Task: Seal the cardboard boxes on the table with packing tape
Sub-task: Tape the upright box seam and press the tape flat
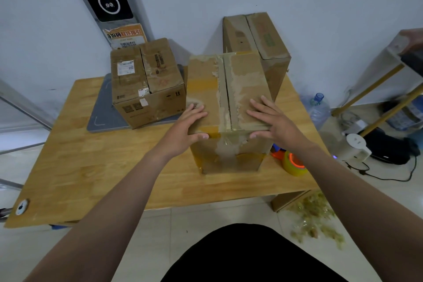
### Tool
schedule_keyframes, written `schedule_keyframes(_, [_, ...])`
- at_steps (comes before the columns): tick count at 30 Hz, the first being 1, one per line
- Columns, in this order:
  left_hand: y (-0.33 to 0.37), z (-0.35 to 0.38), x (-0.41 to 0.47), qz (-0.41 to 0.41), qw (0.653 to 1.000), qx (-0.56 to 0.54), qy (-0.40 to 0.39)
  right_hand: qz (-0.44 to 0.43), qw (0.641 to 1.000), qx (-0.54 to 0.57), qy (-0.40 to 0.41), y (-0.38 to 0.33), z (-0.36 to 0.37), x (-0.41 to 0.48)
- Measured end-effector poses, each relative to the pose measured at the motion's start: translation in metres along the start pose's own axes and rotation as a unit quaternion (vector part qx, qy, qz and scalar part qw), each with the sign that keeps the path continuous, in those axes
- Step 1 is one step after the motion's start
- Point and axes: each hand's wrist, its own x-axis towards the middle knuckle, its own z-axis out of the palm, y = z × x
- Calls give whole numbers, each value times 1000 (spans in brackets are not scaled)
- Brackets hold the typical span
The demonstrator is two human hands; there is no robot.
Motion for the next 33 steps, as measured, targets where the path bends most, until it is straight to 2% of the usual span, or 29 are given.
schedule_keyframes(3, [8, 13, -2, -5, 999, 3, 33, 22, 998, 23, 48, -6, 7, -4])
schedule_keyframes(5, [16, 27, -2, -22, 995, 12, 100, 47, 996, 47, 67, -8, 9, -6])
schedule_keyframes(8, [28, 41, 4, -87, 978, -15, 190, 110, 988, 95, 62, -13, 5, -7])
schedule_keyframes(11, [34, 45, 10, -130, 960, -74, 238, 161, 974, 153, 54, -14, 3, -6])
schedule_keyframes(15, [30, 43, 10, -183, 946, -123, 237, 198, 950, 236, 56, -15, 1, -8])
schedule_keyframes(18, [24, 40, 9, -202, 937, -173, 227, 207, 940, 269, 25, -12, 0, -9])
schedule_keyframes(24, [27, 40, 9, -203, 923, -223, 238, 168, 960, 223, -28, 0, -6, -8])
schedule_keyframes(29, [32, 42, 10, -237, 896, -271, 260, 174, 943, 278, -54, 1, -8, -13])
schedule_keyframes(33, [37, 41, 8, -260, 880, -294, 267, 208, 937, 270, -81, -1, -5, -20])
